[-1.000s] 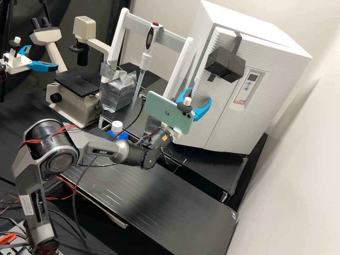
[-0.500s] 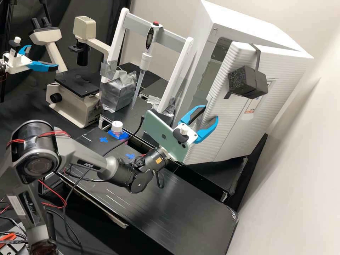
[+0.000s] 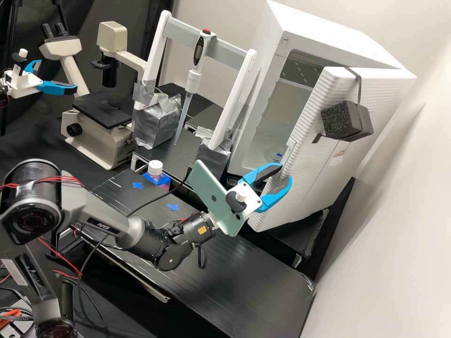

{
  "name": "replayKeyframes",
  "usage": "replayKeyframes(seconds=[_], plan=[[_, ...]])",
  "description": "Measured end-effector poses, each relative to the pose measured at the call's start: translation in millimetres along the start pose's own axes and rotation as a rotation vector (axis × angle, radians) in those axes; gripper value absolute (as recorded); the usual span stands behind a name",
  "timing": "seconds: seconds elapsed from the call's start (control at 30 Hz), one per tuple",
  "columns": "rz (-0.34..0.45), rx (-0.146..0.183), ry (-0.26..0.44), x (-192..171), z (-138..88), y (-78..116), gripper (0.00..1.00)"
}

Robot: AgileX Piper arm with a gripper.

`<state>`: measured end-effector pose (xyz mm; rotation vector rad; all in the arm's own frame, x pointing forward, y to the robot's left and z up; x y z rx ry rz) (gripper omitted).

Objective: Open the door

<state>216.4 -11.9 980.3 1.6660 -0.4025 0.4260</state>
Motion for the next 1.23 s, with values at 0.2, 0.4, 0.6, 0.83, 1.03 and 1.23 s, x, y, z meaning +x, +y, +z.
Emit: replayKeyframes(seconds=[0.2,0.4,0.6,0.83,1.03,1.23], plan=[[0.008,-0.039,-0.001,-38,-11,9.9,1.0],[0.011,-0.093,0.146,-68,-39,7.0,1.0],[-0.07,-0.057,0.308,-78,-65,-12.3,1.0],[-0.239,0.052,0.331,-78,-80,-44.0,1.0],[-0.26,0.154,0.355,-77,-87,-61.6,1.0],[-0.293,0.161,0.357,-76,-86,-77.1,1.0]])
